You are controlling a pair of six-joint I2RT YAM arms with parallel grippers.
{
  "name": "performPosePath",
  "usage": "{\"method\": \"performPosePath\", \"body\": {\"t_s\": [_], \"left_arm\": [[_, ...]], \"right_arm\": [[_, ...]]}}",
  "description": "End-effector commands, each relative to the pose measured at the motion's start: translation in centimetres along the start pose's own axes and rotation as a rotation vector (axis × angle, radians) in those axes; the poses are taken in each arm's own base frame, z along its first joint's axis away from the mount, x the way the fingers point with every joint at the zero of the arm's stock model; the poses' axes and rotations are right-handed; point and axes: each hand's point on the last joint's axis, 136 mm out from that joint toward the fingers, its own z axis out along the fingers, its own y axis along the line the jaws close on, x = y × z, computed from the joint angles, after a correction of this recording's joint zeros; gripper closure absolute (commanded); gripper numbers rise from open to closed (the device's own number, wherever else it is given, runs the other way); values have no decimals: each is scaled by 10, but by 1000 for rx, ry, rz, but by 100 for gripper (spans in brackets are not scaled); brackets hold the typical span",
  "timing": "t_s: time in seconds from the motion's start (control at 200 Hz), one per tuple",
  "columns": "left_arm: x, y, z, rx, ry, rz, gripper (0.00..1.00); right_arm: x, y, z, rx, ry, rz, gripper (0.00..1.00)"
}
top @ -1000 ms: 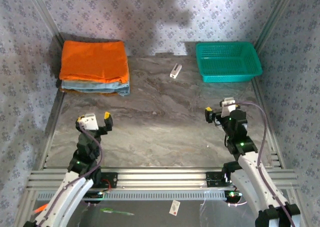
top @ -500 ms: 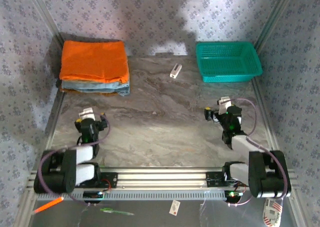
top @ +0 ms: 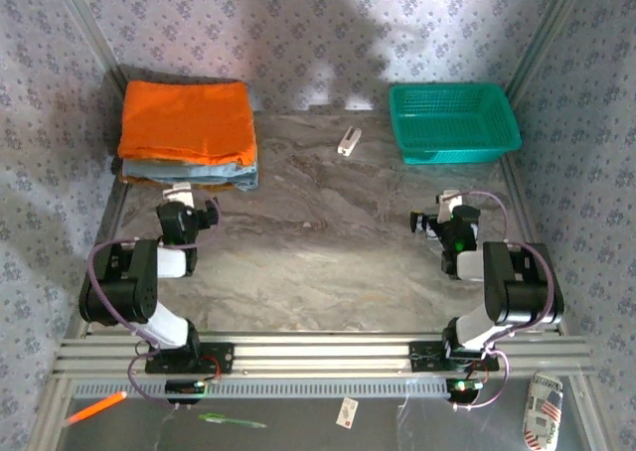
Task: Fold and stack the trousers
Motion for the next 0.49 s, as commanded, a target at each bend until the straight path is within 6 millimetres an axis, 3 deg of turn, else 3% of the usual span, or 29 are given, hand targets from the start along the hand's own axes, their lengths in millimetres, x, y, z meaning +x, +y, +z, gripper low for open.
{"method": "performPosePath", "body": {"t_s": [0.0,0.49], "left_arm": [[8,-6,0,28,42,24,0],[8,-11,2,57,51,35,1]], "right_arm": [[-14,-8,2,43,-27,26,0],[-14,-7,2,47,-31,19,0]]}}
